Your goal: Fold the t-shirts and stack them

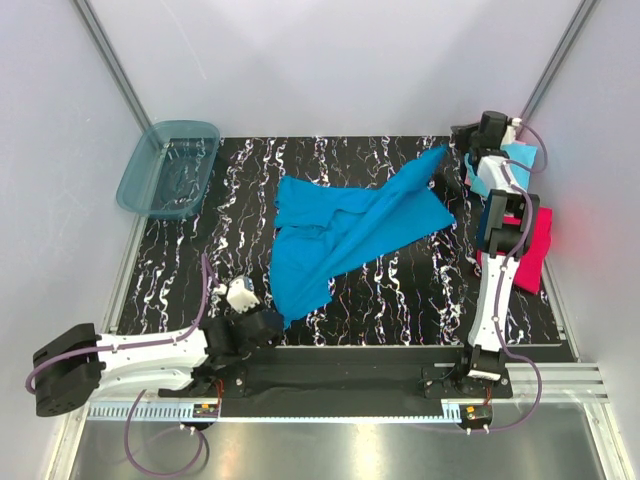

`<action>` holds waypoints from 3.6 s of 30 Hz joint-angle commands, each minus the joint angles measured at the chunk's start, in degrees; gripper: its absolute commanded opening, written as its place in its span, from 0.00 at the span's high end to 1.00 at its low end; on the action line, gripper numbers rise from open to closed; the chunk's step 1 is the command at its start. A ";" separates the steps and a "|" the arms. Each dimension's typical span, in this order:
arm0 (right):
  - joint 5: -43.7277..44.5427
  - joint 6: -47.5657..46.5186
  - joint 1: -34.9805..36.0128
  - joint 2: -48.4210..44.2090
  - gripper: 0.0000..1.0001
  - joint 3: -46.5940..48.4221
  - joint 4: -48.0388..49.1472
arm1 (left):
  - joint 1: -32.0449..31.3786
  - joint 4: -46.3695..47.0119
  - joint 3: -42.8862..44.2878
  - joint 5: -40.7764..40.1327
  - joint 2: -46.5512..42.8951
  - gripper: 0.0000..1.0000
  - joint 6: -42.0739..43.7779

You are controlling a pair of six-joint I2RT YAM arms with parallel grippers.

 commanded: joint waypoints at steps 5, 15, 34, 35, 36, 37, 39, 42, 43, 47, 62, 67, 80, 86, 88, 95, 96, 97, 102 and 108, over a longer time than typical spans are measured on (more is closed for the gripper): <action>-2.93 -5.48 0.84 -1.11 0.34 2.32 1.19 | -0.78 -8.24 1.22 0.04 3.02 1.00 1.10; 5.48 -3.28 6.88 -37.53 0.31 -34.38 9.03 | -1.04 -6.22 2.97 -4.70 -1.90 0.46 6.28; 11.40 -7.95 8.22 -78.46 0.34 -85.14 3.13 | -1.66 -10.43 1.04 -5.58 -13.07 0.59 7.87; 11.13 -7.95 8.22 -78.81 0.34 -85.93 3.13 | -1.66 -10.52 1.04 -5.50 -12.72 0.58 7.87; 10.70 -8.21 8.22 -78.81 0.34 -87.24 3.22 | -1.66 -10.61 1.04 -5.41 -12.45 0.56 7.78; 10.60 -8.47 8.22 -78.99 0.34 -87.86 3.22 | -1.57 -10.87 1.39 -5.32 -12.19 0.52 7.78; 10.78 -8.91 8.14 -79.16 0.34 -89.53 3.30 | -1.57 -12.19 1.83 -5.06 -10.79 0.48 7.08; 10.60 -9.09 8.13 -78.82 0.34 -90.59 3.74 | -1.57 -13.16 2.01 -4.36 -8.41 0.44 5.24; 10.52 -9.00 8.13 -78.55 0.34 -90.77 3.83 | -1.57 -13.16 1.49 -4.09 -7.80 0.43 4.54; 8.76 -8.83 7.43 -75.83 0.34 -91.47 5.76 | -1.57 -11.93 0.34 -3.30 -4.73 0.42 2.16; 4.28 -0.65 6.11 -54.92 0.34 -90.34 17.28 | -1.66 -5.96 0.87 -2.95 2.05 0.43 3.47; 4.10 0.14 6.11 -51.48 0.34 -87.61 18.07 | -1.66 -4.81 0.43 -2.68 2.40 0.58 3.56; 5.95 -0.56 2.43 -44.63 0.37 -76.64 13.15 | -1.66 -5.95 0.78 -1.98 -0.15 0.97 4.27; 5.42 -0.91 0.75 -41.55 0.40 -73.73 11.57 | -1.66 -7.97 1.39 -2.42 -2.17 1.00 4.35; 5.33 -1.09 0.75 -41.37 0.39 -73.46 11.30 | -1.66 -8.76 1.75 -2.59 -2.95 1.00 4.44; 2.36 -0.92 0.84 -41.19 0.41 -74.51 11.66 | -1.57 -9.91 1.92 -2.86 -5.07 1.00 4.53; 1.99 -0.74 1.01 -41.37 0.40 -74.86 11.83 | -1.66 -9.91 2.01 -2.95 -5.07 1.00 4.53; 1.99 -0.57 1.02 -41.55 0.41 -75.12 12.09 | -1.66 -9.99 2.01 -2.86 -4.98 1.00 4.53; 2.17 -0.65 1.81 -42.69 0.41 -75.57 11.48 | -1.66 -10.43 2.54 -2.95 -5.33 1.00 4.53; 2.43 -0.83 2.42 -42.60 0.41 -76.09 11.92 | -1.66 -14.21 3.24 -4.17 -9.28 1.00 3.74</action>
